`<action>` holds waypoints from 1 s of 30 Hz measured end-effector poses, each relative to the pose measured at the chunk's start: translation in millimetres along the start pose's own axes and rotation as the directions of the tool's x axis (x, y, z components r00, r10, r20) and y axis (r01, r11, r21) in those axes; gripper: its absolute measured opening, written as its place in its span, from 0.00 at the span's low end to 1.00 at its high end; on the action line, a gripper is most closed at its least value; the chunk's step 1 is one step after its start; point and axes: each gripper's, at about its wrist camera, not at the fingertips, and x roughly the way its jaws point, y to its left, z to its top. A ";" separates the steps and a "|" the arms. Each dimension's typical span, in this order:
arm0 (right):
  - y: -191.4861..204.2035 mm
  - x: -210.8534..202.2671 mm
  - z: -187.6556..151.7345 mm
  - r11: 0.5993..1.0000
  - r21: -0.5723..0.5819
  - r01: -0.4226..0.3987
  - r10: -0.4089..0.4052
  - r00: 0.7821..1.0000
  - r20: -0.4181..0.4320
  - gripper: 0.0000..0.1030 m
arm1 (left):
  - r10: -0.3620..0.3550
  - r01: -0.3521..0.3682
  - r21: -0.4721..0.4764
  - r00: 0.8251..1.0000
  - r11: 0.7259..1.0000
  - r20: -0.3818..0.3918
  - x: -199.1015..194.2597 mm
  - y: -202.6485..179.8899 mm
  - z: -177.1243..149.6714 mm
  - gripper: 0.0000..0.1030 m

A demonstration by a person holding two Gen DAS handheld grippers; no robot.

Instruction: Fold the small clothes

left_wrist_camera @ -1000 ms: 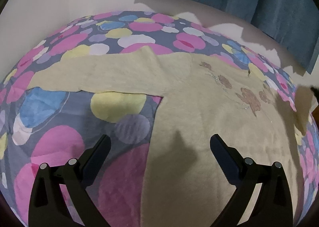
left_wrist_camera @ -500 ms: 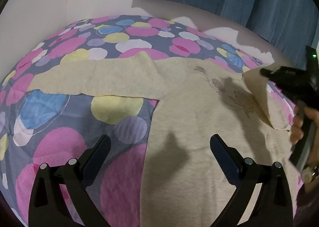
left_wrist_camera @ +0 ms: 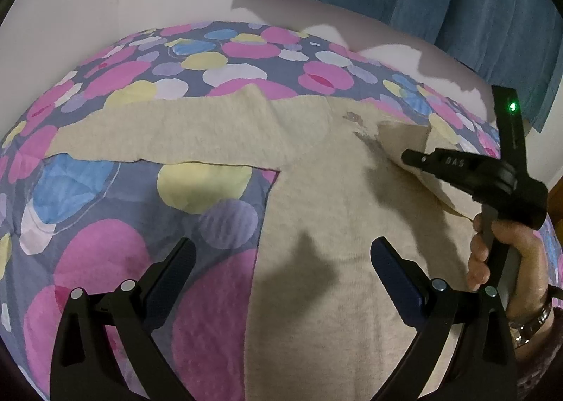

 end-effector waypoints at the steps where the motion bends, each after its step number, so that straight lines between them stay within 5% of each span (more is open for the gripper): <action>1: 0.3 2.4 -1.2 1.000 -0.007 -0.001 0.001 1.000 -0.012 0.05 | 0.001 -0.001 0.001 1.000 1.000 -0.002 0.9 -0.2 0.2 0.96; 9: 4.8 22.3 -12.5 0.999 -0.020 -0.035 0.033 0.993 -0.114 0.17 | -0.004 0.004 0.006 1.000 1.000 -0.010 4.2 -2.5 -1.2 0.96; 14: 9.1 17.3 -18.2 0.981 0.008 -0.194 0.193 0.970 -0.150 0.57 | -0.008 0.008 0.004 1.000 1.000 -0.022 8.0 -3.2 -2.7 0.96; 20: -31.8 -43.6 -7.5 0.948 0.076 -0.309 0.314 0.947 -0.062 0.60 | -0.034 0.034 0.005 0.999 0.999 -0.020 10.9 -2.4 -4.8 0.96; 26: -171.7 -134.4 6.2 0.966 0.214 -0.145 0.111 0.981 0.161 0.60 | -0.057 0.057 -0.014 0.998 0.998 -0.016 15.7 3.4 -3.7 0.96; 30: -270.0 -152.1 4.8 0.906 0.422 -0.035 -0.053 0.979 0.195 0.59 | -0.044 0.044 -0.028 0.999 0.999 -0.016 21.1 6.7 -3.0 0.96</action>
